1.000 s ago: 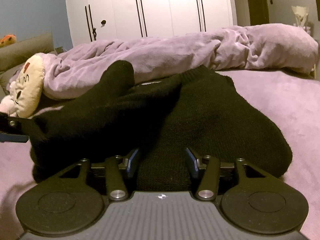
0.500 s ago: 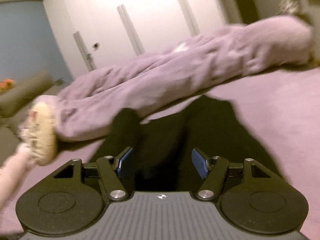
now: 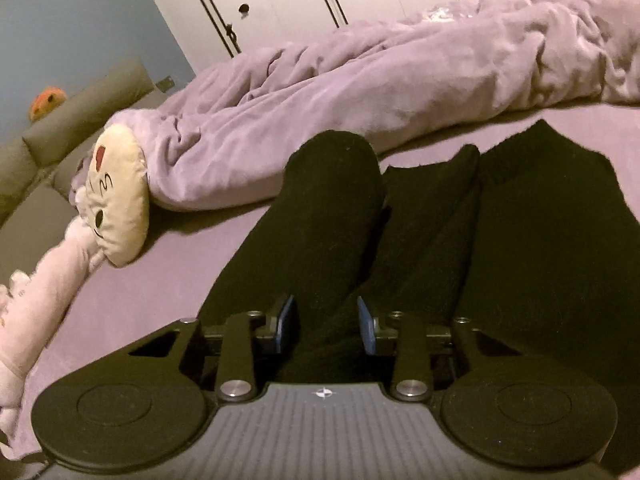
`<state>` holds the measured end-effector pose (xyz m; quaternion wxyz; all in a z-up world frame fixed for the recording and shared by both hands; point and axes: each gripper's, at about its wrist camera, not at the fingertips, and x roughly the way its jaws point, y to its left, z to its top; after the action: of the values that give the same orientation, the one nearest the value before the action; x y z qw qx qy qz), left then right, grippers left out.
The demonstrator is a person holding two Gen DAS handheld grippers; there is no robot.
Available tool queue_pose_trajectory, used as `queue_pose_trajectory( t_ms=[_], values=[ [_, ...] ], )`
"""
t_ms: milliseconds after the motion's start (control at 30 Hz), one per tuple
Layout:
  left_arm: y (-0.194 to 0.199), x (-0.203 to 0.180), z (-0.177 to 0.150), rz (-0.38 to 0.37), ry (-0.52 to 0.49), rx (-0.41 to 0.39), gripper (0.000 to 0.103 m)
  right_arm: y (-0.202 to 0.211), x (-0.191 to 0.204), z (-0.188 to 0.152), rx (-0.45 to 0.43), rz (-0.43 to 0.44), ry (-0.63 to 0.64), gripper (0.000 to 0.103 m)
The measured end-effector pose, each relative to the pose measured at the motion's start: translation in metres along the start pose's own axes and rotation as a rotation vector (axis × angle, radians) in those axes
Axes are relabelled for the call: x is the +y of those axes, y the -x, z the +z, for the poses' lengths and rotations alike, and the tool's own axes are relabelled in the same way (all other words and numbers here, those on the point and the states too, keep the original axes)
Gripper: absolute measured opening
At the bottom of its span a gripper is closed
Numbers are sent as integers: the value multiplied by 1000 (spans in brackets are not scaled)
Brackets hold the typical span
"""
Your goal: Fold small clothes
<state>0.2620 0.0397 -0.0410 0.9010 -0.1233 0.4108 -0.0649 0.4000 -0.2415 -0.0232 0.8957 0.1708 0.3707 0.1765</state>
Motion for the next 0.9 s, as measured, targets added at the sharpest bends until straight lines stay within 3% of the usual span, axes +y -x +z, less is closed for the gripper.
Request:
queue_pose_trajectory(
  t_ms=[100, 167, 233, 300, 367, 467, 567, 633, 700, 733, 833, 900],
  values=[
    [-2, -2, -3, -1, -4, 10, 87, -4, -5, 2, 12, 11, -23, 40],
    [-4, -3, -3, 4, -10, 16, 87, -12, -5, 2, 34, 38, -28, 58],
    [-2, -3, -3, 8, -11, 17, 87, -23, -3, 2, 53, 54, -36, 60],
    [1, -4, -2, 2, -9, 13, 88, -23, 0, 2, 48, 49, -29, 52],
    [3, -3, -2, 4, -14, 5, 88, -18, 2, 3, 32, 51, -6, 25],
    [5, -2, 0, 21, -10, -8, 89, -5, 6, 6, -9, 50, 39, 17],
    [7, -2, 5, 26, 3, -14, 89, 14, 21, 9, -74, -49, 171, 14],
    [10, -5, 9, 26, -4, -33, 89, 34, 22, 11, -152, -104, 228, 3],
    [9, -7, 14, 28, -6, -50, 92, 48, 16, 10, -218, -195, 282, 0],
    [6, -10, 16, 23, -8, -59, 93, 49, 7, 10, -212, -223, 286, 0],
    [-19, -16, 22, 25, -5, -20, 93, 31, -26, 7, -18, -255, 184, 2],
    [-30, -18, 24, 5, 2, -6, 91, 31, -41, 1, 24, -245, 121, 4]
  ],
)
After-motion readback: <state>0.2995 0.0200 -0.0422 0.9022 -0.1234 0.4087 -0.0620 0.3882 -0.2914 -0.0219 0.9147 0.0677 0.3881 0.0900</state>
